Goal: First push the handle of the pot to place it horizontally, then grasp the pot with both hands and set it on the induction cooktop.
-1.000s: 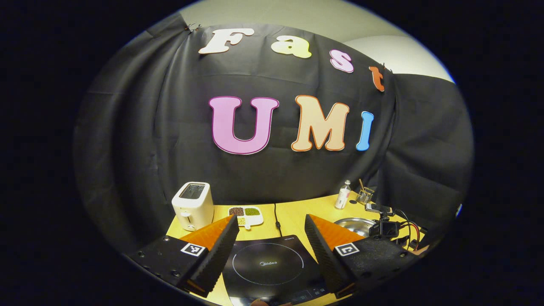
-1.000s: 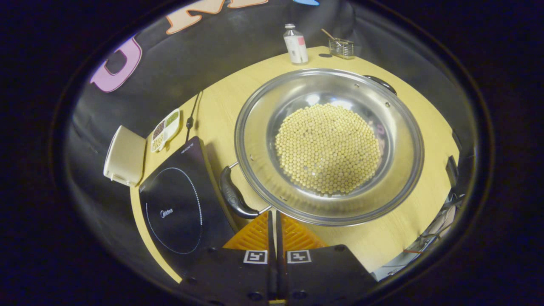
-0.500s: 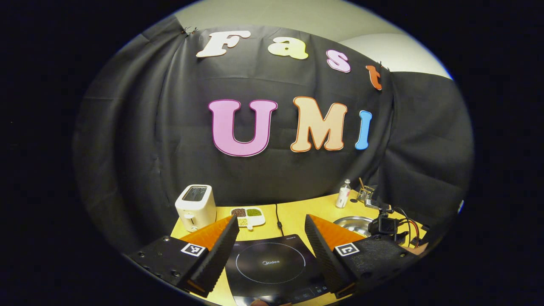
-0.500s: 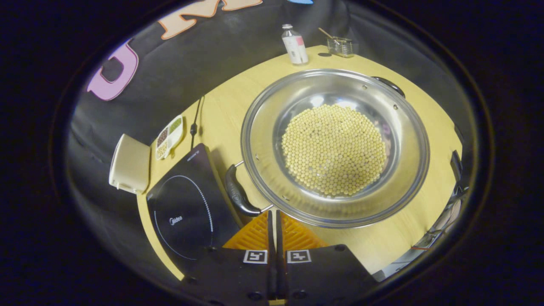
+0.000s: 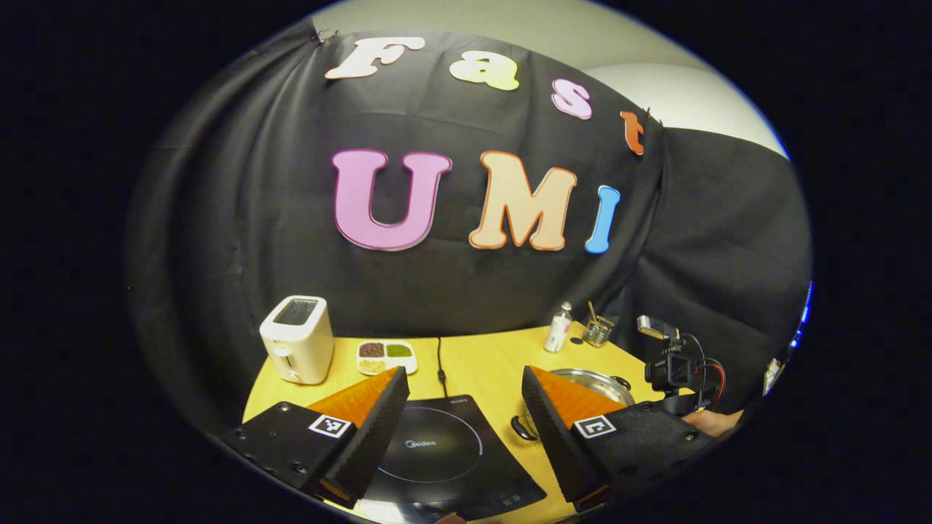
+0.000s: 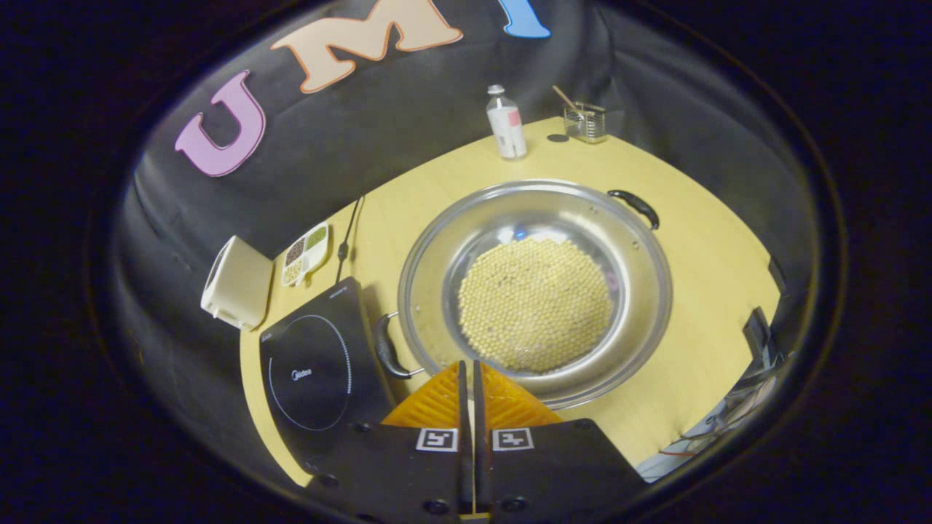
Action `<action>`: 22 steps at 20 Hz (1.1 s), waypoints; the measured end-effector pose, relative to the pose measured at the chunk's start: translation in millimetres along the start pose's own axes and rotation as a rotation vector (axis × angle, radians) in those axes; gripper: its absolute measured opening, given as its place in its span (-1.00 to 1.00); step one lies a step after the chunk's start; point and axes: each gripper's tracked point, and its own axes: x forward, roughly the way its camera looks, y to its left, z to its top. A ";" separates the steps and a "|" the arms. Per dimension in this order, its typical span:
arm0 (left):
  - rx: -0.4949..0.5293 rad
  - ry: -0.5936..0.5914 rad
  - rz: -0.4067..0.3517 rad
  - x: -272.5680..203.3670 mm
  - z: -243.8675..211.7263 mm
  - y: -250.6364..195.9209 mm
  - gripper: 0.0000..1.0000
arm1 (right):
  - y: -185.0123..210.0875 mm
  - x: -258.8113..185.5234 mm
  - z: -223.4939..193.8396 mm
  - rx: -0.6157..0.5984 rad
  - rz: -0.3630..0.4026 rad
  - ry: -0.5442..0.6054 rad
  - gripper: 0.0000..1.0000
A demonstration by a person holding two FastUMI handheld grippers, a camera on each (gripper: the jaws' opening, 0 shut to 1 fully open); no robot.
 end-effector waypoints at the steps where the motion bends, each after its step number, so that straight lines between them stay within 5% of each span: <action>1: -0.002 0.016 -0.006 3.1 -5.4 -6.4 0.91 | -9.0 -1.4 5.7 -0.014 -0.003 -0.015 -1.00; 6: 0.013 0.076 0.012 27.8 -27.1 -33.1 0.92 | -53.3 1.3 39.3 -0.130 -0.005 -0.065 -0.70; 7: 0.018 0.098 0.027 32.5 -32.0 -38.0 0.92 | -59.6 2.0 45.4 -0.152 0.001 -0.069 -0.43; 11: -0.005 0.127 0.065 55.2 -43.1 -65.1 0.92 | -85.2 11.5 73.3 -0.284 0.022 -0.077 0.07; 22: -0.051 0.310 0.172 104.4 -113.2 -97.4 0.94 | -146.0 60.2 144.7 -0.494 0.045 -0.145 0.32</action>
